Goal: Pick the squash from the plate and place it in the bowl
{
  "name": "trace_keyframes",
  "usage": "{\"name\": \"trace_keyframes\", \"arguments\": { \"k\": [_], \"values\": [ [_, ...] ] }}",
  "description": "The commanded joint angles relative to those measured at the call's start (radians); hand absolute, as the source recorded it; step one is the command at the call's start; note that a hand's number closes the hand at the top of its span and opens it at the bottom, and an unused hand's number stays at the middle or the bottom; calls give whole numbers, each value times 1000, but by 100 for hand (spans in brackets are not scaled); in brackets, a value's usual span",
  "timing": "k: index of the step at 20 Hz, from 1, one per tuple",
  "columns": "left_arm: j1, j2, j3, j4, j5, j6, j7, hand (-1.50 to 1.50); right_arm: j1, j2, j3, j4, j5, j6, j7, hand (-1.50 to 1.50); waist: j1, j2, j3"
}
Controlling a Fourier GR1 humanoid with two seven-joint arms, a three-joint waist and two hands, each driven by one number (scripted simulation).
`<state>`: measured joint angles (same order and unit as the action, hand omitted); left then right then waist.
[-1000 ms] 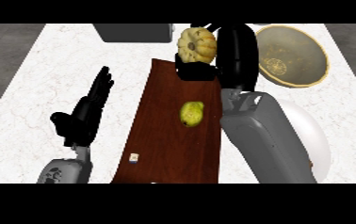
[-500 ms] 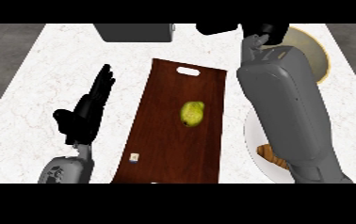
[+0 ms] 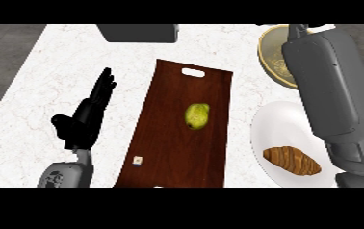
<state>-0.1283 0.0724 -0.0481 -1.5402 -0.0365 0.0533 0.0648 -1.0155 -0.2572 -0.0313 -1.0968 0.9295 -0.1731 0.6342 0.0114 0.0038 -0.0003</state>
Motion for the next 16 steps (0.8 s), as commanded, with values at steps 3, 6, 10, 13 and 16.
{"name": "trace_keyframes", "arguments": {
  "k": [3, 6, 10, 13, 16],
  "values": [
    [-20, -30, -19, 22, -22, 19, -25, 0, 23, -79, -47, 230, 40, -92, -132, 150, 9, 5, 0],
    [-21, -13, -4, 16, -8, 2, -4, 0, 44, -82, -78, 319, 43, -185, -184, 150, 9, 4, 1],
    [-4, -28, -10, 36, -23, 12, -48, 0, 2, -160, -114, 425, 34, -174, -263, 150, 9, 3, 1],
    [-46, 7, 19, 29, 11, -29, 1, 0, 89, -175, -152, 491, 3, -251, -358, 150, 7, 4, 1],
    [-44, -22, -8, 24, -25, 8, -8, 0, 36, -198, -196, 650, -12, -284, -411, 150, 21, 9, 2]
  ]
}}
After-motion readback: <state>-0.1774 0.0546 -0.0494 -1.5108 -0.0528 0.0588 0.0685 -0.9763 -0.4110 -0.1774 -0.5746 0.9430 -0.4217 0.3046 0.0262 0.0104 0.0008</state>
